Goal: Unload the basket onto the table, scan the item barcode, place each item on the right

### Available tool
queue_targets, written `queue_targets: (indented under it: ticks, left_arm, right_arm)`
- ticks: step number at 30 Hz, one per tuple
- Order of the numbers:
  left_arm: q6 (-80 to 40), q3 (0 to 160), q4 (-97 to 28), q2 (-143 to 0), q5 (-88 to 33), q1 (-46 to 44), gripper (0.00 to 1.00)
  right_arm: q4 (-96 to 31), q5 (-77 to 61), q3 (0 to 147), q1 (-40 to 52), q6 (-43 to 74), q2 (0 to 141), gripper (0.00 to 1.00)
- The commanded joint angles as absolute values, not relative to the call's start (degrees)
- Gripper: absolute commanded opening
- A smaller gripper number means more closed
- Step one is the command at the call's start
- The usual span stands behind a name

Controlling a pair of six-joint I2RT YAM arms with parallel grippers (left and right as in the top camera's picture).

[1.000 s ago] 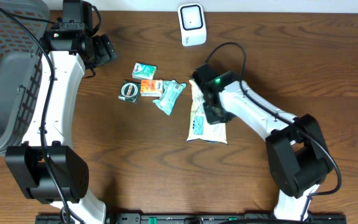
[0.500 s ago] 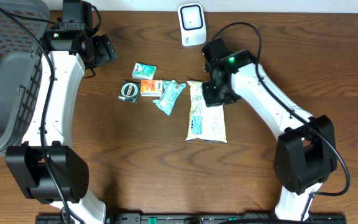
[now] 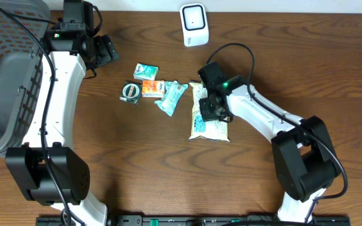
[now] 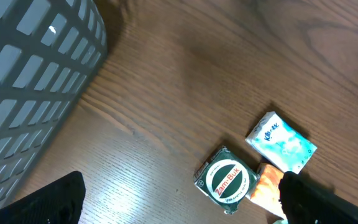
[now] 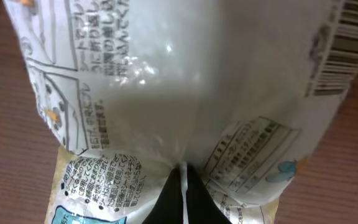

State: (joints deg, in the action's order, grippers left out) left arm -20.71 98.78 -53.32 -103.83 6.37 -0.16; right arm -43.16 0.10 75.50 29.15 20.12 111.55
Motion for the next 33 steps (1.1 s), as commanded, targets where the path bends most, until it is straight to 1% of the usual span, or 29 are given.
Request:
queue_targets:
  ticks: [1, 3, 6, 9, 13, 16, 21, 26, 29, 33]
  left_arm:
    - [-20.4, 99.1, -53.3, -104.2, 7.1, -0.2, 0.98]
    - [-20.4, 99.1, -53.3, -104.2, 7.1, -0.2, 0.98]
    - [-20.4, 99.1, -53.3, -104.2, 7.1, -0.2, 0.98]
    - [-20.4, 99.1, -53.3, -104.2, 7.1, -0.2, 0.98]
    - [-20.4, 99.1, -53.3, -104.2, 7.1, -0.2, 0.98]
    - [-20.4, 99.1, -53.3, -104.2, 7.1, -0.2, 0.98]
    - [-20.4, 99.1, -53.3, -104.2, 7.1, -0.2, 0.98]
    - [-20.4, 99.1, -53.3, -104.2, 7.1, -0.2, 0.98]
    - [-20.4, 99.1, -53.3, -104.2, 7.1, -0.2, 0.98]
    - [-20.4, 99.1, -53.3, -104.2, 7.1, -0.2, 0.98]
  right_arm:
    - [-44.1, 5.6, 75.7, 26.9, 21.6, 113.2, 0.01]
    - [-46.6, 7.4, 79.4, 25.4, 19.7, 113.0, 0.01]
    - [-51.9, 6.3, 86.4, 23.5, 17.9, 112.8, 0.01]
    - [-56.7, -1.6, 93.1, 23.1, 15.5, 112.8, 0.03]
    - [-58.6, -14.4, 94.9, 24.6, 12.3, 112.8, 0.03]
    - [-59.9, -15.5, 92.9, 27.3, 12.1, 112.8, 0.03]
    - [-57.3, -11.6, 85.6, 33.1, 13.6, 112.8, 0.03]
    - [-55.1, 1.4, 78.4, 36.4, 21.6, 112.8, 0.02]
    - [-55.2, 5.2, 76.1, 36.3, 23.4, 112.8, 0.01]
    - [-57.3, 15.1, 76.1, 33.2, 27.2, 112.7, 0.01]
